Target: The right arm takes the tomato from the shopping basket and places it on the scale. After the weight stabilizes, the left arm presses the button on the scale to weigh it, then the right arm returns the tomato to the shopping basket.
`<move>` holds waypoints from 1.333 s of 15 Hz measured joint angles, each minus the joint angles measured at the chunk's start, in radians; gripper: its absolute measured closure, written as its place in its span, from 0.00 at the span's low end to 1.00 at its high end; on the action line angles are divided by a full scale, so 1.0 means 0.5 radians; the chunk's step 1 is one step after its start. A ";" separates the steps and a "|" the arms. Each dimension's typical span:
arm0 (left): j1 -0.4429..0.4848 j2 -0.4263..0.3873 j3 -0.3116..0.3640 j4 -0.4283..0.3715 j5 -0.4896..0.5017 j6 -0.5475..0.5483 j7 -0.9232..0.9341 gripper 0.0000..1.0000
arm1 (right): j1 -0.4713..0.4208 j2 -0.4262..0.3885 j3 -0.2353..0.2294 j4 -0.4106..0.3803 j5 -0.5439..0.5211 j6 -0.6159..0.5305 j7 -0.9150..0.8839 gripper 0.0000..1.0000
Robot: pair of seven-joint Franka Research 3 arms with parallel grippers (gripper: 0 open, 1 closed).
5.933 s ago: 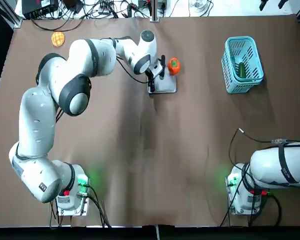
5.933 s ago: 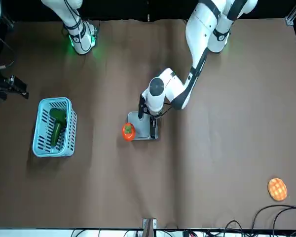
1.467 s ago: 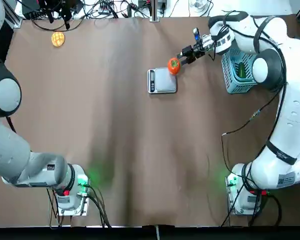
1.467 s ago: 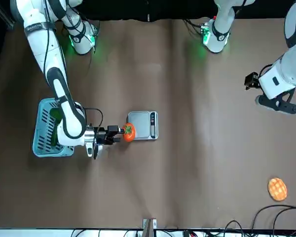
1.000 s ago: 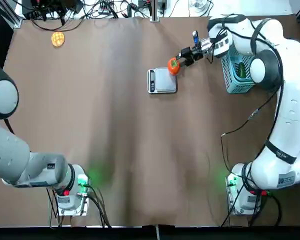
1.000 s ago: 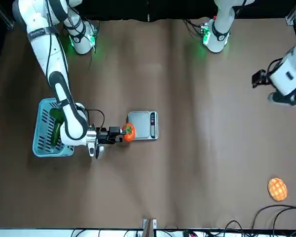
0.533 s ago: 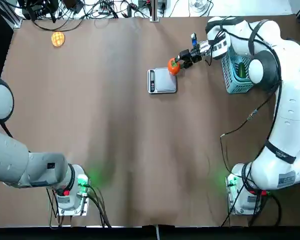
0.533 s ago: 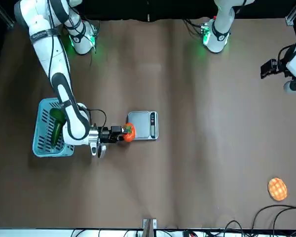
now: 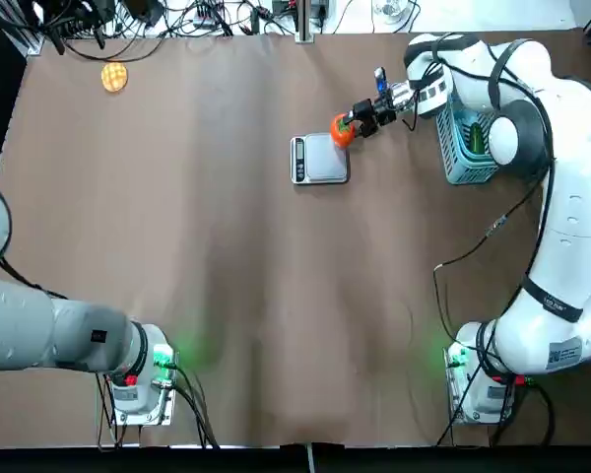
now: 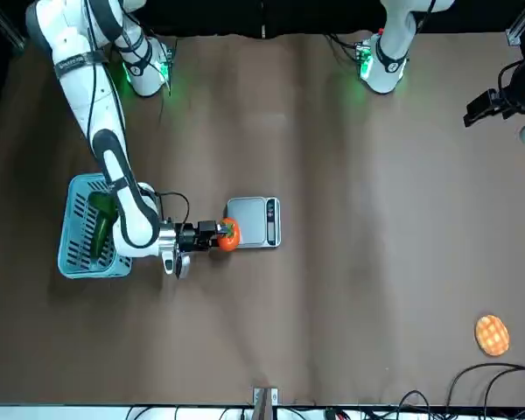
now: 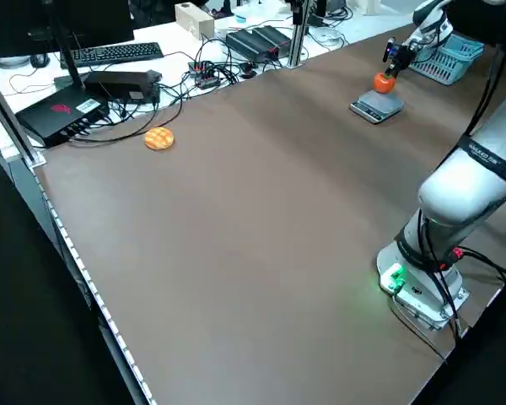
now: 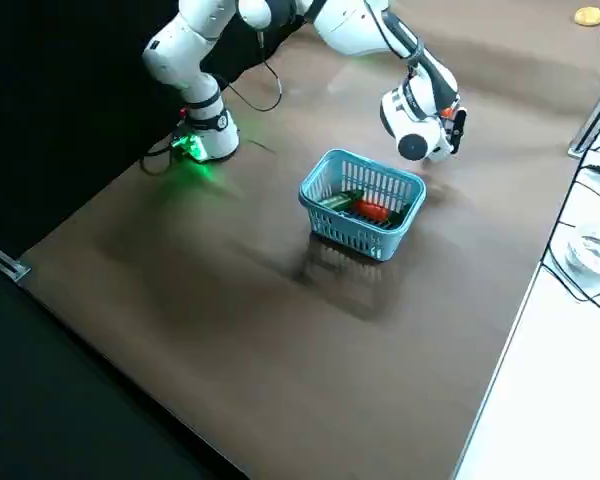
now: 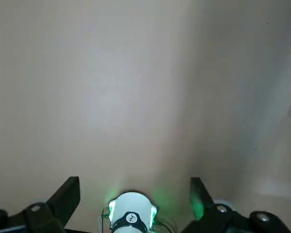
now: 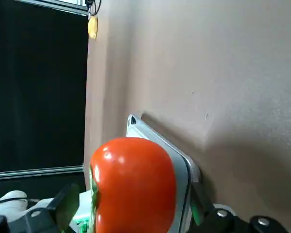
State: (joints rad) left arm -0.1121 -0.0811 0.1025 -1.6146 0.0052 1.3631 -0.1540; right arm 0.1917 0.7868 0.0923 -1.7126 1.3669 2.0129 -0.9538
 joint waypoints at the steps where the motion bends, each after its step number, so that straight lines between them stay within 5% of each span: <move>1: 0.000 -0.038 0.014 -0.056 -0.004 0.029 0.003 0.00 | 0.001 0.001 0.000 0.000 0.000 -0.004 0.000 0.00; 5: -0.001 -0.110 0.001 -0.130 -0.007 0.042 0.003 0.00 | 0.007 0.003 0.002 0.000 0.000 -0.005 0.000 0.30; 14: -0.047 -0.091 -0.048 -0.062 -0.009 0.040 0.093 0.00 | 0.008 -0.116 -0.027 0.057 -0.071 -0.005 0.298 0.30; 20: -0.044 -0.086 -0.185 -0.056 -0.009 0.007 0.068 0.00 | 0.003 -0.554 -0.218 0.083 -0.815 -0.004 0.962 0.30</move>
State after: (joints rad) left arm -0.1339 -0.1243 0.0098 -1.6427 0.0006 1.3664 -0.1200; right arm 0.1933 0.5098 -0.0166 -1.6712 0.9596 2.0110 -0.4729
